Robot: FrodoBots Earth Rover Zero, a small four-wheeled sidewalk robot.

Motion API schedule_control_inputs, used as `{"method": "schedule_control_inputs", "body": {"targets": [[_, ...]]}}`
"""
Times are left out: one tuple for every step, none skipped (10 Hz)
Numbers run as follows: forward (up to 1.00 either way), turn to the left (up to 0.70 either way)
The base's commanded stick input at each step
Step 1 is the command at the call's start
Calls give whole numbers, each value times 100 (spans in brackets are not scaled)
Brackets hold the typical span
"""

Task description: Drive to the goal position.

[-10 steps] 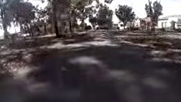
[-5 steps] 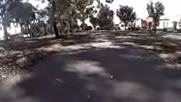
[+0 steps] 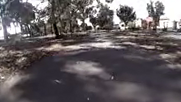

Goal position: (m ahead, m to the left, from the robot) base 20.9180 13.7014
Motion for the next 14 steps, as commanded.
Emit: {"method": "schedule_control_inputs", "body": {"targets": [[43, 0], [61, 0], [70, 0], [70, 0], [70, 0], [70, 0], [70, -7], [70, -14], [70, -22], [70, -20], [70, -14], [70, -9], [70, -4], [70, -33]]}}
